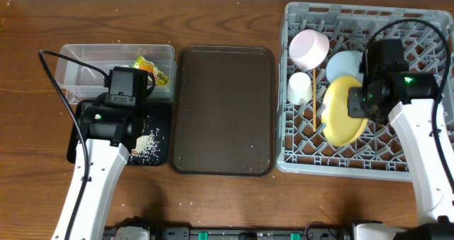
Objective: Sort waste into correct bins and load items into the dishwasher rack
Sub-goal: 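Lower the yellow plate upright into the rack beside the blue bowl, then open the right gripper and raise it off the yellow plate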
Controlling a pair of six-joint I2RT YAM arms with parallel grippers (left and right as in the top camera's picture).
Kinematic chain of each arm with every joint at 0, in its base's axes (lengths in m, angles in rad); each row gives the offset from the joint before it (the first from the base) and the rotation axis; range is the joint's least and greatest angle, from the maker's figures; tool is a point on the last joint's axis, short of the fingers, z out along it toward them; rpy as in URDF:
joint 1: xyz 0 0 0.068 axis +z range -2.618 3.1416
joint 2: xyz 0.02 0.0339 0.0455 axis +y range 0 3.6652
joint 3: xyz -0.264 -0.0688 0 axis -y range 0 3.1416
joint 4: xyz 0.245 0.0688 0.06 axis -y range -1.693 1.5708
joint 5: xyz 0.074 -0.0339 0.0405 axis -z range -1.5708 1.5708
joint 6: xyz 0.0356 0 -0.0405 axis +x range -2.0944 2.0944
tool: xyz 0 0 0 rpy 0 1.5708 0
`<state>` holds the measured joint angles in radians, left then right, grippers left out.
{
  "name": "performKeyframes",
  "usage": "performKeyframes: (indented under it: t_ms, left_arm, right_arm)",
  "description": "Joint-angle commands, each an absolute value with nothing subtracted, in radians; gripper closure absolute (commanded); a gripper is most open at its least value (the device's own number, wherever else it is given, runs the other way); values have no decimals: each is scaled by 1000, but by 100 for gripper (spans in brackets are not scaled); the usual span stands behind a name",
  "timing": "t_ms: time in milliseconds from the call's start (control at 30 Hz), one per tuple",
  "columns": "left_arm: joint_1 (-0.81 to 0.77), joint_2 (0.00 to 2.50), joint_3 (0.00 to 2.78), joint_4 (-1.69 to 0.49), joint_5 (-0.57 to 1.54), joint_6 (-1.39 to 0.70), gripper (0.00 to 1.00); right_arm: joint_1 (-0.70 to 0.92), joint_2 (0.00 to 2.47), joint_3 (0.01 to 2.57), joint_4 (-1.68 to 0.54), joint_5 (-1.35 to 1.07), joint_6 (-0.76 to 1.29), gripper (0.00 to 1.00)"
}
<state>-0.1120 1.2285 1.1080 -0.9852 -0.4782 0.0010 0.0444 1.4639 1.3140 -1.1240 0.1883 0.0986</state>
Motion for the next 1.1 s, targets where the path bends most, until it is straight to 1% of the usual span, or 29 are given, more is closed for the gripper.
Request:
performKeyframes:
  t_ms: [0, 167, 200, 300, 367, 500, 667, 1067]
  left_arm:
    - [-108, 1230, 1117, -987, -491, 7, 6]
    - [-108, 1230, 1117, -987, -491, 7, 6]
    - [-108, 1230, 1117, -987, -491, 7, 6]
    - [-108, 1230, 1117, -987, -491, 7, 6]
    - [-108, 1230, 1117, -987, -491, 7, 6]
    - [-108, 1230, 1117, -987, -491, 7, 6]
    - [-108, 1230, 1117, -987, -490, 7, 6]
    - [-108, 1230, 1117, -987, -491, 7, 6]
  right_arm:
    - [40, 1464, 1344, -1066, 130, 61, 90]
    - [40, 1464, 1344, -937, 130, 62, 88]
    - [40, 1464, 1344, -919, 130, 62, 79]
    - [40, 1464, 1344, -902, 130, 62, 56]
    - [40, 1464, 1344, -905, 130, 62, 47]
    - [40, 1464, 1343, -921, 130, 61, 42]
    - [40, 1464, 1343, -923, 130, 61, 39]
    - [40, 1464, 1343, -921, 130, 60, 38]
